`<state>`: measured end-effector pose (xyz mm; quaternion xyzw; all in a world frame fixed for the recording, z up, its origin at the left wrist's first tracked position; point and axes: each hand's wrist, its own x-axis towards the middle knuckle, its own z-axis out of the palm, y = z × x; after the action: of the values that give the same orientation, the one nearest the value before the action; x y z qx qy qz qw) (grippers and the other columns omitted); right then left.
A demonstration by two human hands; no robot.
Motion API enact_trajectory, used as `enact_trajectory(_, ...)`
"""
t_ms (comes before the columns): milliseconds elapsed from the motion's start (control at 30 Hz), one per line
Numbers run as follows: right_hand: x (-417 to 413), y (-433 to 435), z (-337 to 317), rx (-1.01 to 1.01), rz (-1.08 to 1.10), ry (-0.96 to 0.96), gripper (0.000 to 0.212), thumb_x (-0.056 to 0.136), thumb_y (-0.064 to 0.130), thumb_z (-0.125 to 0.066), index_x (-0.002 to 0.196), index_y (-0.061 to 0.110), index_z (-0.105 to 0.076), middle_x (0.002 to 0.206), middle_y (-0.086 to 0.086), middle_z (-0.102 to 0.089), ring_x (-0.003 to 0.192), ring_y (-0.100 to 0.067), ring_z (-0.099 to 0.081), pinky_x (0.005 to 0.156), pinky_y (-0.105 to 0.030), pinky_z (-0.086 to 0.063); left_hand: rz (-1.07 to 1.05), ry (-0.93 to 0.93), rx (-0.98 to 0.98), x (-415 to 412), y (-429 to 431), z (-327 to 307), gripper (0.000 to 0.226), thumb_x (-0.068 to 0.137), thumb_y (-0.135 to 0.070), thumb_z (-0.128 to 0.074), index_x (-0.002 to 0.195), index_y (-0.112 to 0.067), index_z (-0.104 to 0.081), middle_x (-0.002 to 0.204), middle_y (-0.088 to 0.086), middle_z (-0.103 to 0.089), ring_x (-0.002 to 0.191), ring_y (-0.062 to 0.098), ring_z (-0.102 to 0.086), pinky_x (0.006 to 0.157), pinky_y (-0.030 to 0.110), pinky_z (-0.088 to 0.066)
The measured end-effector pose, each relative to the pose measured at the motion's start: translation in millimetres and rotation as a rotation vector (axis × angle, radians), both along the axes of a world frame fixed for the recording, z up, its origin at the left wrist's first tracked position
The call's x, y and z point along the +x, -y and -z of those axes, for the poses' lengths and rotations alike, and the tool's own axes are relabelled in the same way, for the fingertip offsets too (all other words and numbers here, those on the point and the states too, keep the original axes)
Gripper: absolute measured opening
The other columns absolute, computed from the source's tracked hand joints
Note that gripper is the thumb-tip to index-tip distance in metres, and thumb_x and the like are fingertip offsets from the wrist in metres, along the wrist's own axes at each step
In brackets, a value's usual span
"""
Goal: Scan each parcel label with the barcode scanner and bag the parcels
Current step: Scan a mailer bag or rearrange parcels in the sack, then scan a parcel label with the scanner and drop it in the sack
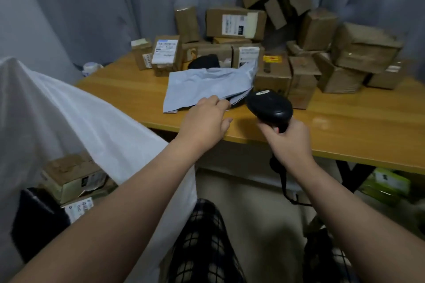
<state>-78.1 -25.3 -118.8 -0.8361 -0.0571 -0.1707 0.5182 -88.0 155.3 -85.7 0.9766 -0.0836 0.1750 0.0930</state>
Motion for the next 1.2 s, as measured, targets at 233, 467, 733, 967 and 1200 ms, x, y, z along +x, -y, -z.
enact_trajectory(233,18.9,52.8,3.1,0.115,0.134,0.057,0.038,0.083,0.030,-0.074,0.058,0.025,-0.045,0.053,0.010,-0.045,0.050,0.000,-0.047,0.052,-0.016,-0.034,0.072,0.133,-0.042,59.6,65.3,-5.9,0.057,0.094,-0.040,-0.056,0.143,-0.020,-0.036,0.142,0.009,-0.036,0.129,0.026,-0.038,0.100,0.037,-0.041)
enact_trajectory(467,33.5,73.1,5.9,0.255,0.195,0.004,0.028,0.084,0.029,-0.074,0.064,0.023,-0.054,0.052,0.012,-0.048,0.055,0.000,-0.050,0.058,-0.019,-0.039,-0.112,-0.008,-0.124,114.1,108.1,-15.1,0.086,0.084,-0.067,-0.052,0.149,-0.020,-0.022,0.154,0.020,-0.016,0.139,0.038,-0.023,0.110,0.046,-0.029)
enact_trajectory(733,26.2,79.6,14.9,0.321,0.164,-0.086,0.013,0.084,0.031,-0.073,0.081,0.022,-0.064,0.078,0.003,-0.067,0.075,0.000,-0.059,0.068,-0.020,-0.044,-0.148,-0.067,-0.282,114.0,99.4,-12.8,0.074,0.079,-0.059,-0.062,0.140,-0.028,-0.034,0.134,0.014,-0.043,0.125,0.034,-0.035,0.100,0.043,-0.032)
enact_trajectory(967,11.6,72.6,20.9,0.349,0.169,-0.122,0.020,0.084,0.030,-0.074,0.079,0.012,-0.065,0.073,0.000,-0.063,0.069,-0.004,-0.057,0.064,-0.021,-0.043,-0.022,0.003,-0.511,74.3,70.7,1.4,0.072,0.076,-0.039,-0.072,0.139,-0.021,-0.040,0.139,0.007,-0.042,0.127,0.024,-0.040,0.103,0.037,-0.040)
enact_trajectory(1200,-6.9,77.0,17.3,0.342,0.141,-0.078,0.016,0.085,0.028,-0.072,0.083,0.013,-0.067,0.069,0.005,-0.061,0.066,0.002,-0.055,0.060,-0.014,-0.041,-0.041,0.175,-0.357,36.1,59.9,1.5,0.078,0.072,-0.036,-0.076,0.139,-0.021,-0.037,0.139,0.010,-0.034,0.131,0.027,-0.031,0.111,0.044,-0.026)
